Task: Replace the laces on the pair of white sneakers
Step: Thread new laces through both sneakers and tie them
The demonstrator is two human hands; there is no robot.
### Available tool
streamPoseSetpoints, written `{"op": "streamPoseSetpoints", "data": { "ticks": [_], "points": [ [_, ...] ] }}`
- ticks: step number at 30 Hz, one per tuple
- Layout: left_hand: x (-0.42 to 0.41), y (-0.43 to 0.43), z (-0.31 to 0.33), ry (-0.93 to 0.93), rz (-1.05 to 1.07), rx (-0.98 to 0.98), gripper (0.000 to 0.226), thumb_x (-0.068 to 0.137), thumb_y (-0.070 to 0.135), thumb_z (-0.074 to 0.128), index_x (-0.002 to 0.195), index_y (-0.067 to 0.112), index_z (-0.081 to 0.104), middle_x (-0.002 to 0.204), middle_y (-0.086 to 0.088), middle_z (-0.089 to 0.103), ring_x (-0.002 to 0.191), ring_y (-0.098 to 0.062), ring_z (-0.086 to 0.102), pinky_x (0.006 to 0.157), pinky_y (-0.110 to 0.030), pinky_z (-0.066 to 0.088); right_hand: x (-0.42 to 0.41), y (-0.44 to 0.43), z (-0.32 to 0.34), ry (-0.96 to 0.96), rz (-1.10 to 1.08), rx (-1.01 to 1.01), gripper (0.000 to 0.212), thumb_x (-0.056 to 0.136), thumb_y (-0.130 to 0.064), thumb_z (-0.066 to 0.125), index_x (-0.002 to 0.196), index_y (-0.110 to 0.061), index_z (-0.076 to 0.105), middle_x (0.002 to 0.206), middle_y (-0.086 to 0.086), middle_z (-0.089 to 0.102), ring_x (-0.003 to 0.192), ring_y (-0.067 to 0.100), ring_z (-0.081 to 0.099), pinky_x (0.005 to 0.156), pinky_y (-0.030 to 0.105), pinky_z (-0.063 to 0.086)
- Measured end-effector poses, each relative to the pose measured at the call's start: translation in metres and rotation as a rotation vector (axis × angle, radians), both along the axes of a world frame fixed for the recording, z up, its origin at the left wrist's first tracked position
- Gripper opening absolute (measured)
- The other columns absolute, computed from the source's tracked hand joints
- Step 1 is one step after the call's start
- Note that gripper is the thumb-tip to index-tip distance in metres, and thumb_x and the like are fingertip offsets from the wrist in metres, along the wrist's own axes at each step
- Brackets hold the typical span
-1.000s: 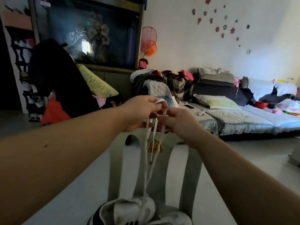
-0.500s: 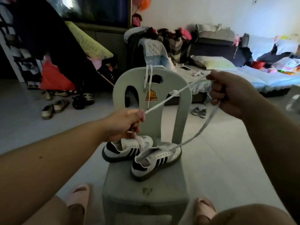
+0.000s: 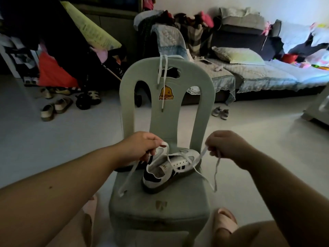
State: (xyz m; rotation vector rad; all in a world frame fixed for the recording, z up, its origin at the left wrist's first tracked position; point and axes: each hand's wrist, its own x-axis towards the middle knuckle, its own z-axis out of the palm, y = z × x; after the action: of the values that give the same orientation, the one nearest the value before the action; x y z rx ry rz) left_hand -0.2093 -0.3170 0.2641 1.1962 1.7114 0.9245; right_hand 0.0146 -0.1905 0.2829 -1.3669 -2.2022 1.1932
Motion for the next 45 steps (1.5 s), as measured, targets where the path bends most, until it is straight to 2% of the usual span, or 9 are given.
{"op": "streamPoseSetpoints", "data": {
  "ticks": [4, 7, 11, 21, 26, 28, 31, 40, 45],
  "points": [
    [0.012, 0.03, -0.016, 0.053, -0.09, -0.025, 0.016, 0.097, 0.025, 0.051, 0.093, 0.023, 0.066, 0.073, 0.004, 0.066, 0.055, -0.006, 0.051, 0.052, -0.019, 0.042, -0.042, -0.008, -0.03, 0.052, 0.185, -0.069, 0.014, 0.092, -0.035, 0.057, 0.089, -0.028, 0.068, 0.089, -0.005, 0.07, 0.087, 0.01, 0.064, 0.079, 0.029, 0.048],
    [0.013, 0.052, -0.03, 0.063, -0.109, -0.058, 0.014, 0.094, 0.021, 0.056, 0.094, 0.013, 0.068, 0.077, -0.001, 0.07, 0.059, -0.007, 0.056, 0.054, -0.019, 0.044, -0.066, -0.01, -0.047, 0.105, 0.256, -0.152, 0.027, 0.095, -0.042, 0.05, 0.083, -0.025, 0.068, 0.075, -0.006, 0.069, 0.068, 0.009, 0.063, 0.065, 0.021, 0.049],
    [-0.001, 0.07, -0.048, 0.123, -0.127, -0.13, 0.013, 0.091, 0.027, 0.061, 0.091, 0.017, 0.071, 0.074, 0.005, 0.07, 0.057, -0.005, 0.054, 0.059, -0.023, 0.044, -0.064, 0.014, -0.067, 0.018, 0.134, -0.108, 0.024, 0.092, -0.035, 0.059, 0.078, -0.017, 0.068, 0.057, -0.003, 0.056, 0.048, 0.007, 0.047, 0.044, 0.016, 0.039],
    [-0.038, 0.066, -0.065, 0.252, -0.058, -0.258, 0.02, 0.094, 0.025, 0.055, 0.081, 0.019, 0.069, 0.065, 0.005, 0.068, 0.043, 0.0, 0.049, 0.042, -0.011, 0.039, -0.001, 0.076, -0.089, -0.208, -0.167, -0.039, 0.024, 0.095, -0.025, 0.055, 0.079, -0.011, 0.064, 0.068, 0.007, 0.062, 0.06, 0.018, 0.056, 0.055, 0.028, 0.039],
    [-0.037, 0.06, -0.065, 0.157, -0.042, -0.279, 0.018, 0.097, 0.018, 0.052, 0.087, 0.018, 0.068, 0.067, 0.006, 0.068, 0.048, 0.001, 0.053, 0.046, -0.013, 0.043, -0.019, 0.062, -0.094, -0.356, 0.057, -0.027, 0.018, 0.094, -0.032, 0.055, 0.081, -0.022, 0.064, 0.083, -0.001, 0.064, 0.076, 0.009, 0.058, 0.06, 0.021, 0.038],
    [-0.024, 0.063, -0.061, 0.114, -0.087, -0.244, 0.016, 0.097, 0.015, 0.052, 0.092, 0.017, 0.067, 0.073, 0.004, 0.07, 0.051, 0.002, 0.055, 0.05, -0.012, 0.046, -0.036, 0.049, -0.088, -0.243, 0.209, 0.019, 0.01, 0.093, -0.034, 0.055, 0.095, -0.031, 0.065, 0.089, -0.014, 0.061, 0.081, -0.003, 0.054, 0.065, 0.014, 0.037],
    [-0.001, 0.073, -0.055, 0.143, -0.183, -0.182, 0.012, 0.094, 0.017, 0.056, 0.092, 0.014, 0.067, 0.073, 0.007, 0.069, 0.052, 0.006, 0.058, 0.049, -0.009, 0.043, -0.059, 0.03, -0.082, -0.013, 0.358, -0.127, 0.03, 0.09, -0.037, 0.058, 0.119, -0.031, 0.062, 0.101, -0.018, 0.064, 0.092, -0.002, 0.06, 0.08, 0.015, 0.044],
    [0.006, 0.096, -0.064, 0.194, -0.046, -0.118, 0.019, 0.079, 0.034, 0.074, 0.077, 0.016, 0.069, 0.061, 0.008, 0.069, 0.055, -0.001, 0.061, 0.054, -0.017, 0.05, -0.047, 0.038, -0.083, -0.101, 0.205, -0.05, 0.016, 0.091, -0.034, 0.06, 0.081, -0.026, 0.068, 0.059, -0.006, 0.06, 0.045, -0.001, 0.05, 0.047, 0.013, 0.04],
    [0.003, 0.107, -0.078, 0.531, -0.087, -0.081, 0.019, 0.082, 0.045, 0.068, 0.087, 0.027, 0.067, 0.081, 0.012, 0.066, 0.076, -0.006, 0.06, 0.066, -0.026, 0.048, -0.032, 0.053, -0.098, -0.132, -0.032, 0.011, 0.012, 0.095, -0.013, 0.053, 0.1, -0.007, 0.062, 0.086, 0.002, 0.063, 0.051, 0.0, 0.048, 0.047, 0.015, 0.038]
  ]
}}
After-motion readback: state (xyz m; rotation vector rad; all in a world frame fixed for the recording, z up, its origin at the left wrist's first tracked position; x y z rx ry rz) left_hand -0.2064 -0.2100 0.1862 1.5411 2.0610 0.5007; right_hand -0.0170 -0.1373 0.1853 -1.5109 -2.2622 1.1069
